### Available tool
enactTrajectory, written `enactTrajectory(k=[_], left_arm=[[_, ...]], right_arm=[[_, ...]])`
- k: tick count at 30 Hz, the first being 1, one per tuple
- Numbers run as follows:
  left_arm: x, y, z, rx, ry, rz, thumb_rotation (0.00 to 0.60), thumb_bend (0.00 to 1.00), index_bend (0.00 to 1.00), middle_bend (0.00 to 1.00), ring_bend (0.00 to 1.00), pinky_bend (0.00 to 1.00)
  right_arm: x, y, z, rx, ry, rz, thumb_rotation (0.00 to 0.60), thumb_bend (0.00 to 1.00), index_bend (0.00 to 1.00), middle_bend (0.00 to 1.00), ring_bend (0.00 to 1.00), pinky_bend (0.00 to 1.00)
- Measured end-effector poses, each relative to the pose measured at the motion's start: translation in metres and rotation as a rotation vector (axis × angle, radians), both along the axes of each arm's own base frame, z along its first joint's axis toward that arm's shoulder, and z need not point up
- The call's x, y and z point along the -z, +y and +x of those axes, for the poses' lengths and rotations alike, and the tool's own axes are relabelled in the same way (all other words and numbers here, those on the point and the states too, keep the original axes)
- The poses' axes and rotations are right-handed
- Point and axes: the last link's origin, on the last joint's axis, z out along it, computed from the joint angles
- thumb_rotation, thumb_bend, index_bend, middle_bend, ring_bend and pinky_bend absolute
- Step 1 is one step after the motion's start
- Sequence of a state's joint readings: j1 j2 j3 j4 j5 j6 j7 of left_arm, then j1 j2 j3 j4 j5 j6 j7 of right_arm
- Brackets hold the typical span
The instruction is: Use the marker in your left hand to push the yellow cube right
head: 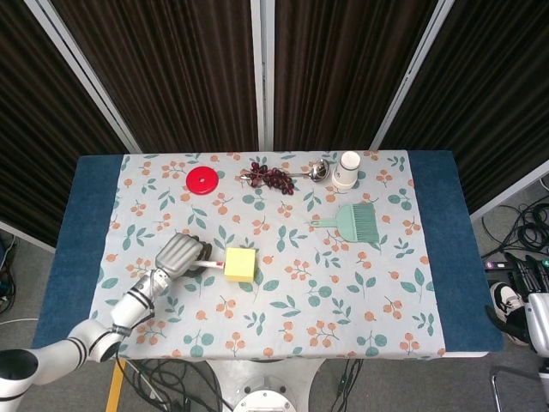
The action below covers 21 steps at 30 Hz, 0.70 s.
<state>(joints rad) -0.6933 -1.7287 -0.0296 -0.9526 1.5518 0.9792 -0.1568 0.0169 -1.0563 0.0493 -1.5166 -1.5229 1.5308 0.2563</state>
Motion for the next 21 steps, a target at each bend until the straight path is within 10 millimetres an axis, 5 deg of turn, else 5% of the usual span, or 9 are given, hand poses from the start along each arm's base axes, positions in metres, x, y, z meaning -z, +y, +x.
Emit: enactTrajectory(k=[21], left_arm=[[0.046, 0.011, 0.096, 0.031, -0.04, -0.062, 0.6, 0.4, 0.69, 0.72, 0.54, 0.62]], right_arm=[[-0.003, 0.002, -0.01, 0.019, -0.012, -0.005, 0.6, 0.15, 0.01, 0.13, 0.0, 0.08]])
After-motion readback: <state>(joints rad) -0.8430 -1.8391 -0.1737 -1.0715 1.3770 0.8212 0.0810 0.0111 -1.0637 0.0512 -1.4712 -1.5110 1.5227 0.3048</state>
